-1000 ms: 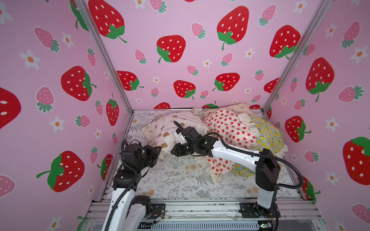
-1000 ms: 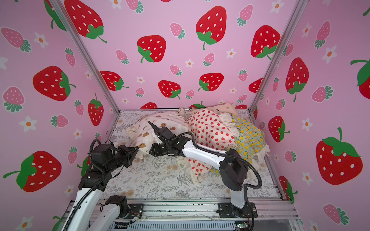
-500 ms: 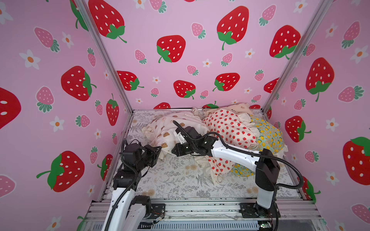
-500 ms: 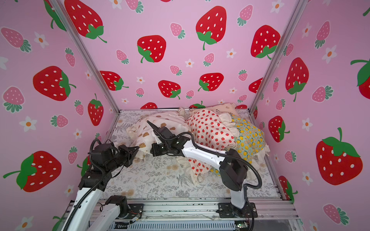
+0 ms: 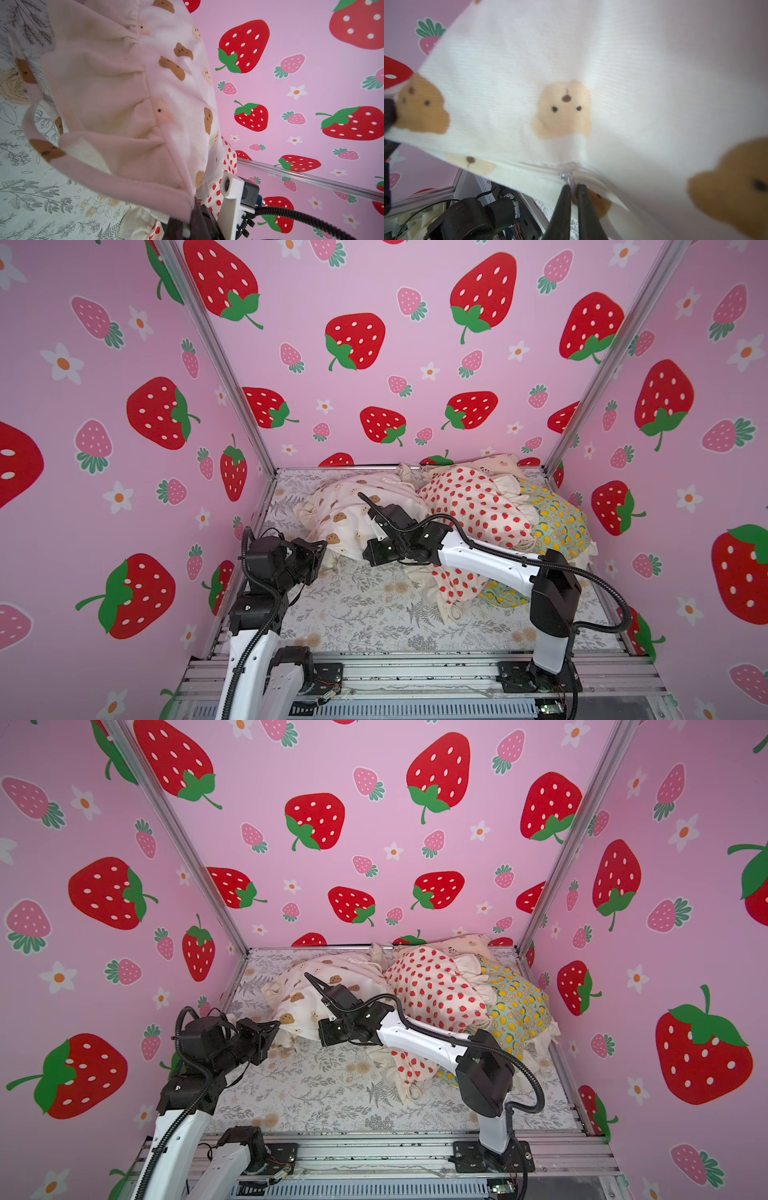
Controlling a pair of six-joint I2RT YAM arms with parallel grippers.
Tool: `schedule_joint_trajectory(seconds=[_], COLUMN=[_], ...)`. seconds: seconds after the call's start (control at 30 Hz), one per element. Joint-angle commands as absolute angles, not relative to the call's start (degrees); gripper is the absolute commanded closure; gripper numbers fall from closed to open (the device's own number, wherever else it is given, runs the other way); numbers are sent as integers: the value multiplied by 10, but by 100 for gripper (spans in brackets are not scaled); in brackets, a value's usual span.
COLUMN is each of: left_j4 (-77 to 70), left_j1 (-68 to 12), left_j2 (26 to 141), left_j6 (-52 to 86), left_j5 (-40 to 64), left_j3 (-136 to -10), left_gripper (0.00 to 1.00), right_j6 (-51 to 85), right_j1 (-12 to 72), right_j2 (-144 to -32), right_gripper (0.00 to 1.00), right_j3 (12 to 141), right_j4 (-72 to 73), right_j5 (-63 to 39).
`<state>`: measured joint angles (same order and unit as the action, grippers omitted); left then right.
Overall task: Zip up pillowcases
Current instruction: Zip the zipper on the pillowcase.
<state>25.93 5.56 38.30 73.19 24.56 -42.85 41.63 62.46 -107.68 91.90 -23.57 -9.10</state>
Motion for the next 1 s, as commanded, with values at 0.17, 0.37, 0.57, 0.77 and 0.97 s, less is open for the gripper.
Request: schedule_joint_trajectory(seconds=[0.17, 0.37, 0.57, 0.77, 0.97], left_j4=[254, 275, 262, 255, 255], left_j1=[150, 234, 294, 344, 376], left_j2=[388, 410, 433, 456, 472], left_j6=[701, 661, 657, 649, 630], left_j5=[296, 328, 363, 394, 410], left_j3=[-475, -495, -496, -496, -494], left_gripper=[100, 100, 100, 100, 100], right_j6=[394, 372, 358, 353, 344], right_j1=[593, 572, 550, 526, 516], right_j2=[-1078, -1060, -1036, -1011, -988], right_gripper=[89, 89, 89, 89, 89], right_j3=[926, 918, 895, 861, 844], right_j4=[-308, -334, -351, -354, -363], right_j5=[-25, 9, 36, 47, 63])
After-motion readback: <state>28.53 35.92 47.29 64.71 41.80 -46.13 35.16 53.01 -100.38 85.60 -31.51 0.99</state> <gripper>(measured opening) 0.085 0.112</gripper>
